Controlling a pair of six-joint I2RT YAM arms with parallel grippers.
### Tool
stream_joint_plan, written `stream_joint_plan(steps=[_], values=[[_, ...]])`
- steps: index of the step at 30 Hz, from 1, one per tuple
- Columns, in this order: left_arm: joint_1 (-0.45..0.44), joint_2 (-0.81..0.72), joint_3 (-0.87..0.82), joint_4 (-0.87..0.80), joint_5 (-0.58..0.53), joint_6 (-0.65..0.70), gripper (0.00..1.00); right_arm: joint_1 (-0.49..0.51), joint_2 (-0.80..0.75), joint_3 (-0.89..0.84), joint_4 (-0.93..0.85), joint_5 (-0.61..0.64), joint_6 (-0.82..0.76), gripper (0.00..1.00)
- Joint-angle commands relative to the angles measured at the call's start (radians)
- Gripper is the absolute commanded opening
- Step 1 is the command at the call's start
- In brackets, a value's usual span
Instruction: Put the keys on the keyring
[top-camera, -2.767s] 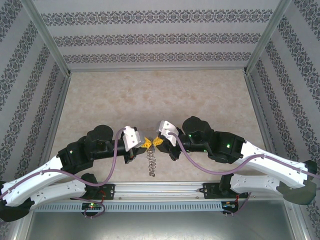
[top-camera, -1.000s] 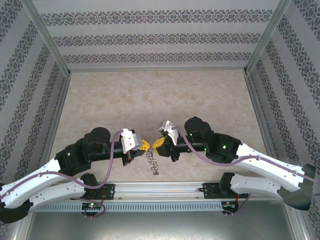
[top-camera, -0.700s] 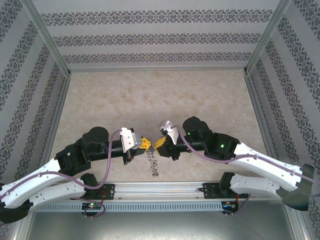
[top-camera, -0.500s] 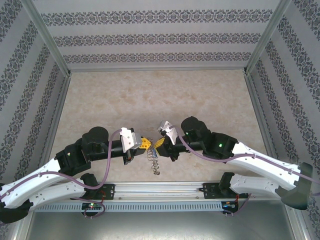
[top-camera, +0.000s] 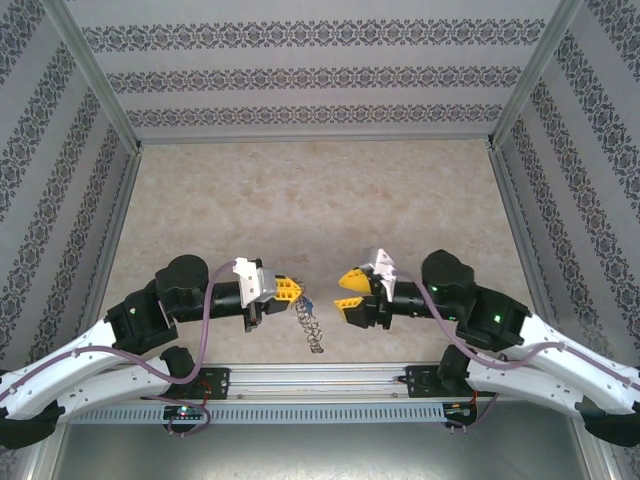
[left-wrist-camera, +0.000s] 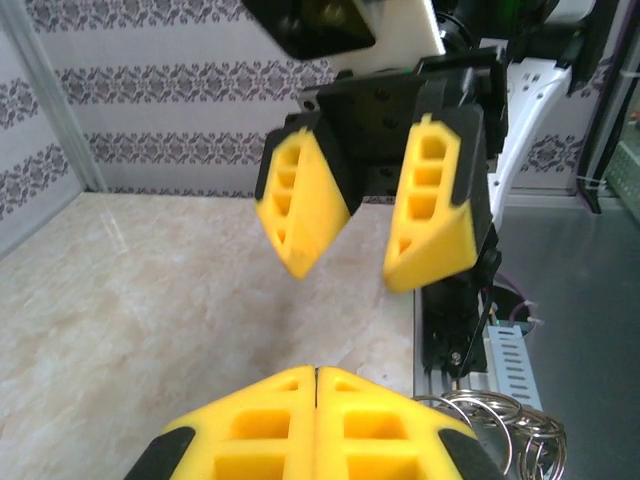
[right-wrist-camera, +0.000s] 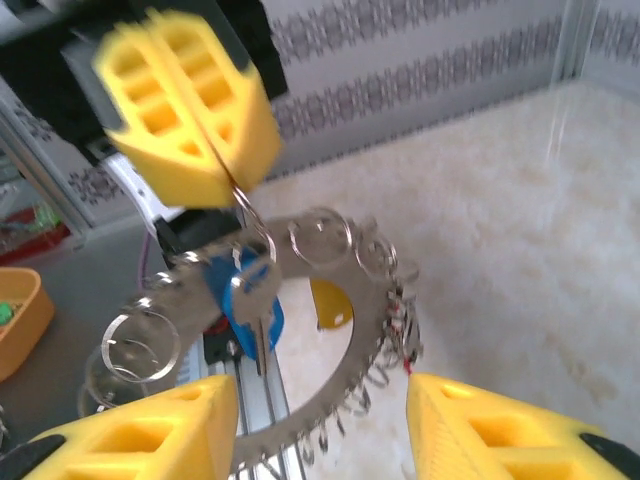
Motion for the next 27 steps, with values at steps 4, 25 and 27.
stream_joint_plan(steps=[4, 25, 27], values=[[-0.007, -0.008, -0.010, 0.156, 0.091, -0.035, 0.00, 0.064, 0.038, -0.020, 0.218, -0.078, -0.170, 0.51], [-0.007, 0.006, -0.032, 0.230, 0.179, -0.078, 0.00, 0.090, 0.114, 0.004, 0.272, -0.151, -0.215, 0.33], [-0.007, 0.000, -0.038, 0.236, 0.178, -0.079, 0.00, 0.090, 0.120, 0.004, 0.269, -0.148, -0.216, 0.30]])
